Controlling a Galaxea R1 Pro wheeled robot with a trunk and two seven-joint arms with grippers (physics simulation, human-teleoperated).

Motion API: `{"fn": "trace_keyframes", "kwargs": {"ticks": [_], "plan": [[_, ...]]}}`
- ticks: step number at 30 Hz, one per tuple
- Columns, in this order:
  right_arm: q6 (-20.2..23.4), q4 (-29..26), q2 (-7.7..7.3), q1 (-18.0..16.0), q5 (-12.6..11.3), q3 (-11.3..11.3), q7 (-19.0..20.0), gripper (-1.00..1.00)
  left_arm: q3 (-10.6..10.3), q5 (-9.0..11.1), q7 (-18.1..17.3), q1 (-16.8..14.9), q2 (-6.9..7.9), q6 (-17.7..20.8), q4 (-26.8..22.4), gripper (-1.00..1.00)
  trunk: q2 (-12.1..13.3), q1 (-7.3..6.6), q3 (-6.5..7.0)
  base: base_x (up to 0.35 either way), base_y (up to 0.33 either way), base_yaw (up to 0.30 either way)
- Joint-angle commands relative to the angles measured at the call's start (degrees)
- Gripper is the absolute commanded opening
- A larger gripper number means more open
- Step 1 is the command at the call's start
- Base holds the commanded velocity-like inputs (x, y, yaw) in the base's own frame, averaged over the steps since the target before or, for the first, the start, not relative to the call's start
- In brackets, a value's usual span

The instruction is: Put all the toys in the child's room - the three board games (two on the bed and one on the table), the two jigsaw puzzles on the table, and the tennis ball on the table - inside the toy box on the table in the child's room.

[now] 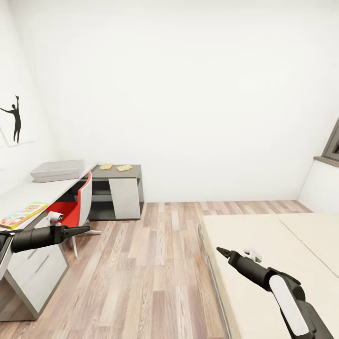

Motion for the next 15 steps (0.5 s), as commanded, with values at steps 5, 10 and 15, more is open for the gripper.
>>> {"fn": "trace_keyframes", "kwargs": {"ticks": [5,10,15], "plan": [[0.3,0.0,0.01,-0.1,0.2,-0.1,0.3,1.0,0.0,0.0,-0.2,-0.1,0.01,0.6,0.0,1.0,-0.1,0.04,-0.13,0.0,-0.006,0.0],[0.3,0.0,0.01,-0.1,0.2,-0.1,0.3,1.0,0.0,-0.1,-0.2,-0.1,0.01,0.6,0.0,1.0,-0.1,0.04,-0.13,0.0,-0.047,0.0],[0.3,0.0,0.01,-0.1,0.2,-0.1,0.3,1.0,0.0,-0.1,-0.2,-0.1,0.01,0.6,0.0,1.0,-0.1,0.04,-0.13,0.0,-0.102,0.0]]}}
